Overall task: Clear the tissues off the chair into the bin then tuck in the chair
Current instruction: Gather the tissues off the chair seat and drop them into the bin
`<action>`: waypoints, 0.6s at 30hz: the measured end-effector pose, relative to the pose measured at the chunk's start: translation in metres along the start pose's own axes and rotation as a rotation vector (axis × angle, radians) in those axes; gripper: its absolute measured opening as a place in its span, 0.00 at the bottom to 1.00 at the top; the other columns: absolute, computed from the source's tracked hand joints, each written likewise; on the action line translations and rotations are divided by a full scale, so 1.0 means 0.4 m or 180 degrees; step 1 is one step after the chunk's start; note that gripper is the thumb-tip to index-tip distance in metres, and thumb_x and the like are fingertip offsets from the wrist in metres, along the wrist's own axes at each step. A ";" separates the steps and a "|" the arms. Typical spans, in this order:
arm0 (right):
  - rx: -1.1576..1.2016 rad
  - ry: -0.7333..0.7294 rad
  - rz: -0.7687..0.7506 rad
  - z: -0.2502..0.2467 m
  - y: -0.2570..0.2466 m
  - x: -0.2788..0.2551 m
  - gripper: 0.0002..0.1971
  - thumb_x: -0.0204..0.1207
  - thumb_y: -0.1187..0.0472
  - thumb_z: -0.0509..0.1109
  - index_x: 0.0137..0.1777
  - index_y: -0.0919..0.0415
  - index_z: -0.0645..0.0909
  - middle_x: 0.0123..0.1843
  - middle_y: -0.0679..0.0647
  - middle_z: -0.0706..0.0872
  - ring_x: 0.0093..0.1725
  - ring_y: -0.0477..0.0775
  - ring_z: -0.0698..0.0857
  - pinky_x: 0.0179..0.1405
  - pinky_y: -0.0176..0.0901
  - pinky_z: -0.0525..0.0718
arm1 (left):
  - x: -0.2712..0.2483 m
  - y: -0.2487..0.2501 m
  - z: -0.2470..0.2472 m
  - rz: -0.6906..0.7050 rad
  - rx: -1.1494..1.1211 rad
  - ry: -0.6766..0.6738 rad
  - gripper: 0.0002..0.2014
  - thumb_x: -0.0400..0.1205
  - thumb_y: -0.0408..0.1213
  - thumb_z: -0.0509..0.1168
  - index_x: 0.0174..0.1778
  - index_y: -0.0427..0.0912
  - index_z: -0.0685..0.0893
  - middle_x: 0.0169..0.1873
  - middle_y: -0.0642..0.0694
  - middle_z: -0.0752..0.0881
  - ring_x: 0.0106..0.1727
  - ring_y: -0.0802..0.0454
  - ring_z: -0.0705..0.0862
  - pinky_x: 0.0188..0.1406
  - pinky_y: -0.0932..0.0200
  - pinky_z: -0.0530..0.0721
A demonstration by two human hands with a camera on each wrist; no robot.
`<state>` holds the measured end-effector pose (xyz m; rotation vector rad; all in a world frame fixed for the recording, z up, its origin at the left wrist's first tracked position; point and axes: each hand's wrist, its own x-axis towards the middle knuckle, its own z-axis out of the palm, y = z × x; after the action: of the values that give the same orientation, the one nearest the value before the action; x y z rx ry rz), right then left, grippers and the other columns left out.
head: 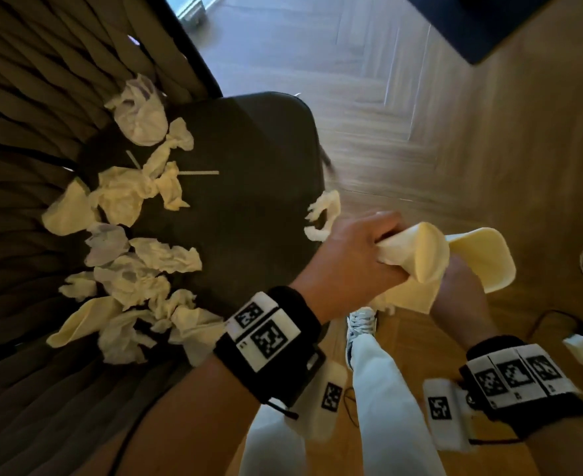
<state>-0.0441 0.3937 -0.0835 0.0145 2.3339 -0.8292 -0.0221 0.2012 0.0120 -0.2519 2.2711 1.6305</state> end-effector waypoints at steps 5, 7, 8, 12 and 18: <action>0.0562 0.0135 0.0876 -0.091 0.189 -0.015 0.22 0.61 0.73 0.80 0.33 0.51 0.69 0.33 0.48 0.75 0.37 0.55 0.78 0.42 0.47 0.74 | 0.134 -0.022 0.251 -0.0631 -0.1110 -0.0257 0.13 0.70 0.31 0.76 0.34 0.54 0.80 0.31 0.55 0.82 0.34 0.60 0.80 0.35 0.65 0.80; 0.0731 0.0258 0.1259 -0.089 0.288 0.022 0.12 0.69 0.71 0.76 0.38 0.58 0.75 0.37 0.54 0.80 0.47 0.61 0.81 0.48 0.52 0.76 | 0.190 -0.075 0.348 -0.0901 -0.1339 -0.0206 0.11 0.68 0.35 0.74 0.31 0.55 0.79 0.31 0.55 0.82 0.37 0.56 0.81 0.41 0.54 0.81; 0.0784 0.0278 0.1435 -0.081 0.345 0.055 0.06 0.73 0.68 0.74 0.44 0.62 0.78 0.42 0.59 0.84 0.50 0.63 0.82 0.50 0.54 0.78 | 0.215 -0.109 0.394 -0.1039 -0.1400 -0.0148 0.09 0.67 0.37 0.73 0.33 0.53 0.80 0.33 0.53 0.83 0.39 0.53 0.83 0.43 0.49 0.83; 0.1449 0.0610 0.1985 -0.063 0.511 0.188 0.13 0.75 0.47 0.71 0.44 0.57 0.80 0.45 0.60 0.86 0.46 0.61 0.85 0.49 0.58 0.83 | 0.298 -0.275 0.566 -0.1400 -0.1402 0.0139 0.08 0.74 0.33 0.71 0.47 0.40 0.85 0.41 0.45 0.88 0.42 0.53 0.86 0.41 0.54 0.84; 0.1675 0.0478 0.1931 -0.025 0.614 0.290 0.34 0.64 0.32 0.68 0.61 0.58 0.81 0.56 0.58 0.88 0.53 0.58 0.86 0.60 0.58 0.83 | 0.376 -0.458 0.736 -0.1428 -0.0205 0.0571 0.03 0.76 0.34 0.64 0.43 0.41 0.81 0.39 0.46 0.84 0.41 0.50 0.82 0.37 0.59 0.79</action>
<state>-0.0879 0.5730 -0.2830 0.9811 1.9879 -1.1047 -0.0528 0.4261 -0.2900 -0.8854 2.0827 1.4873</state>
